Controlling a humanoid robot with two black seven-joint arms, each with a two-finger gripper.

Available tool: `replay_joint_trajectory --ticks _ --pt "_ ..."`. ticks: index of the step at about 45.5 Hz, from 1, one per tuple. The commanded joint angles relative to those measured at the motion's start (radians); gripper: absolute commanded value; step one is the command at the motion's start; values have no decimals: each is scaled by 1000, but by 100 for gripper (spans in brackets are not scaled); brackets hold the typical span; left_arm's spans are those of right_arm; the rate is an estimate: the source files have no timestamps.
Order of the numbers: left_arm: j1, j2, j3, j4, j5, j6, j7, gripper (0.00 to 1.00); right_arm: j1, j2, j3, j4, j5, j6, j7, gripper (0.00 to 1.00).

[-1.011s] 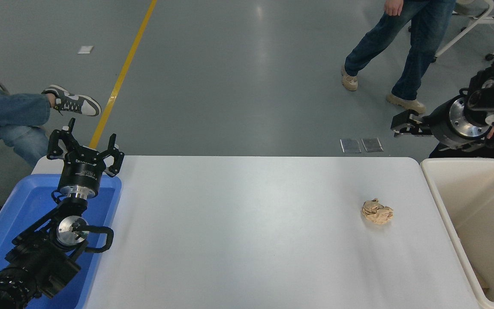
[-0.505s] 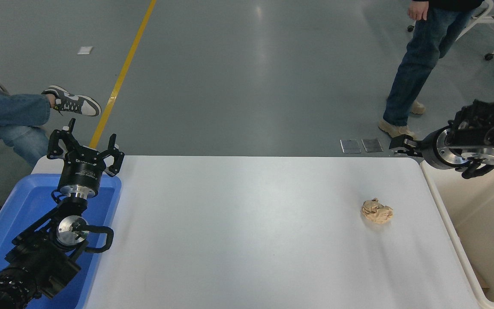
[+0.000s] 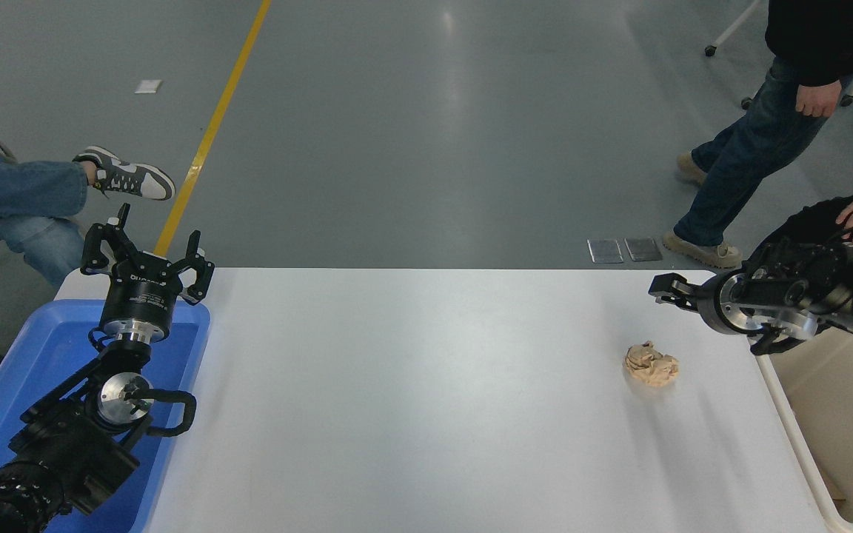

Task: Pick up paper ball place in dustbin

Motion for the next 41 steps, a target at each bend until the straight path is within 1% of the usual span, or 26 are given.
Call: replay_joint_trajectory --ticks 1,8,37,41 --pt "0 0 -1 0 0 0 0 99 -132 31 118 -90 0 -3 0 100" --pt "0 0 -1 0 0 0 0 99 -165 38 162 -103 0 -4 0 100" --pt "0 0 -1 0 0 0 0 99 -198 46 184 -136 0 -7 2 100" --pt "0 0 -1 0 0 0 0 99 -201 52 184 -138 -8 -10 8 100"
